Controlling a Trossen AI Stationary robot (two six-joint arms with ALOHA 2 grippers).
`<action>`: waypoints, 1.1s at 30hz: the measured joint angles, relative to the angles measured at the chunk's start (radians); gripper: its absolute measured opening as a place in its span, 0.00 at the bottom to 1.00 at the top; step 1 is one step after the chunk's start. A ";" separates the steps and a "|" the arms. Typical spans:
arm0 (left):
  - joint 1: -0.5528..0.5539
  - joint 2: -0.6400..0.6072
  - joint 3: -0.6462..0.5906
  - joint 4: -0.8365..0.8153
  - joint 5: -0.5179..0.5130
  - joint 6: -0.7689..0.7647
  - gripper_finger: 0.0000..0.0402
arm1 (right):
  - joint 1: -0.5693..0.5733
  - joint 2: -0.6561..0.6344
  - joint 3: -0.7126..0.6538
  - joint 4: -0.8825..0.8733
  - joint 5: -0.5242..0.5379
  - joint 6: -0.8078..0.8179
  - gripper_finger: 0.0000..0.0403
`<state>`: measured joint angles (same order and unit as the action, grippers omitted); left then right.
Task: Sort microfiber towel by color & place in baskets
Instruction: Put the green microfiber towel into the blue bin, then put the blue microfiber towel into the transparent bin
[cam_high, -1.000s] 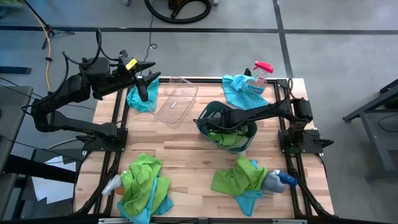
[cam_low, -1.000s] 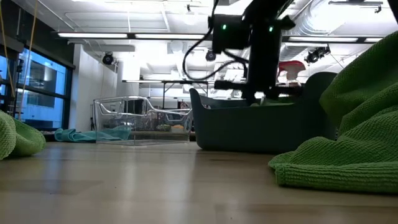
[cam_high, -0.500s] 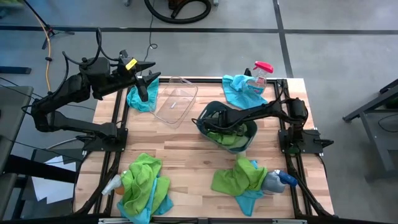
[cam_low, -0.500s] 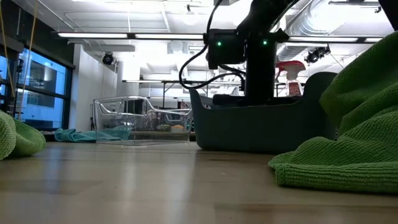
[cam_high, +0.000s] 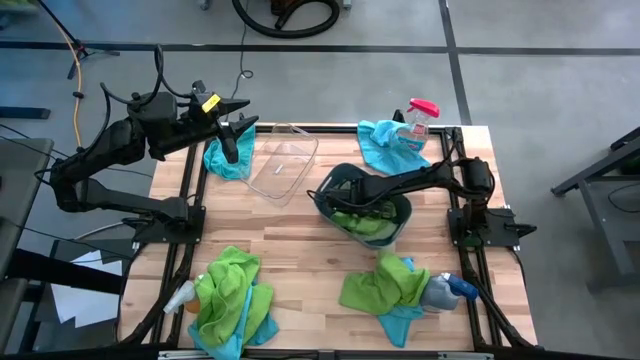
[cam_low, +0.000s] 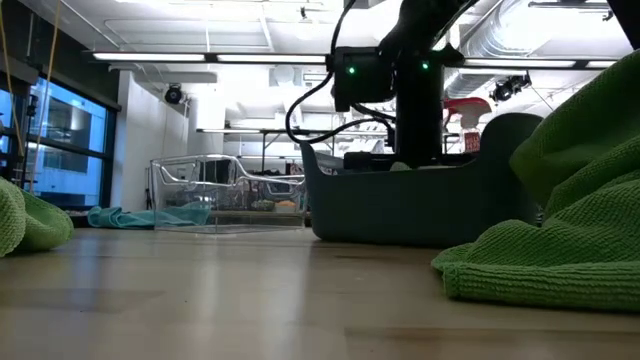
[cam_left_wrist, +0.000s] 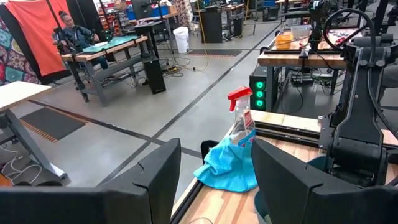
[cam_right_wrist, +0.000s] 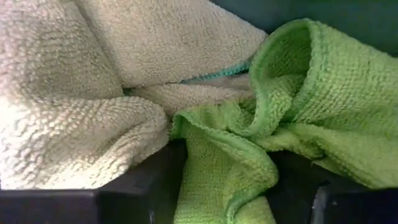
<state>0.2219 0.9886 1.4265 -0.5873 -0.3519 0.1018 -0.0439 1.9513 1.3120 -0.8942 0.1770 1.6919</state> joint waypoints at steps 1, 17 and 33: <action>0.000 0.000 0.000 0.000 0.000 0.000 0.46 | 0.000 0.001 0.014 -0.016 -0.004 -0.012 0.51; 0.000 0.000 0.000 -0.018 0.000 0.024 0.46 | 0.038 0.001 0.351 -0.347 0.082 -0.199 0.51; 0.000 0.000 0.000 -0.029 0.000 0.033 0.46 | 0.076 -0.065 0.491 -0.445 0.189 -0.423 0.51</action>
<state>0.2221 0.9882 1.4261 -0.6159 -0.3519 0.1349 0.0316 1.8858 1.8035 -1.3391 0.3659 1.2693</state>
